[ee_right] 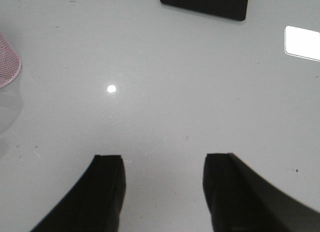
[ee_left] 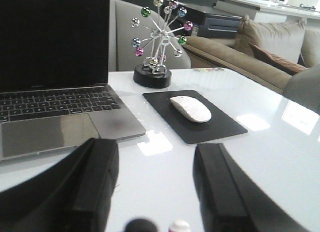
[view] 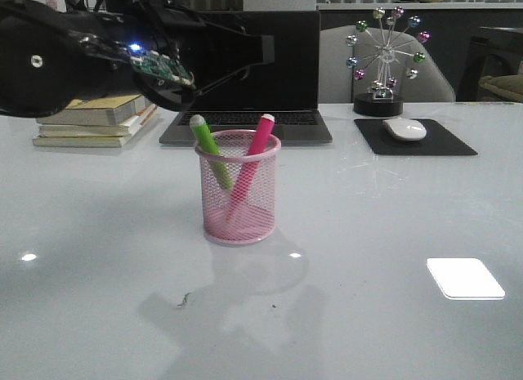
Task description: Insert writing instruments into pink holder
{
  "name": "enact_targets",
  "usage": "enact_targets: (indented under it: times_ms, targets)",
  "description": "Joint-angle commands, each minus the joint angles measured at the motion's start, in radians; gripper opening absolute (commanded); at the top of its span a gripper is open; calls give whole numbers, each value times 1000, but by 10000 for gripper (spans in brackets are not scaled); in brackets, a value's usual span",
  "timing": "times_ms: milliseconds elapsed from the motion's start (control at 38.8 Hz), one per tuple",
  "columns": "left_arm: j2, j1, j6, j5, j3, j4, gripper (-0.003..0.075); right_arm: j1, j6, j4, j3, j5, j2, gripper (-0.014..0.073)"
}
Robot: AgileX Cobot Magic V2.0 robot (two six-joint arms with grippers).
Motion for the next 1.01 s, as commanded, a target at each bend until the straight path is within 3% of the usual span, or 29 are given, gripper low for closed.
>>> enact_targets:
  times_ms: [0, 232, 671, 980]
  targets:
    - [-118, 18, 5, -21, -25, 20, 426, -8, -10, 4, -29, -59, -10, 469]
    - [-342, 138, 189, 187, -25, 20, 427, -8, -10, 4, -29, -60, -10, 469]
    - [-713, 467, 196, 540, -25, 20, 427, -8, -10, 4, -29, -69, -10, 469]
    - [-914, 593, 196, 898, -25, 20, 427, -8, -10, 4, -29, -76, -10, 469]
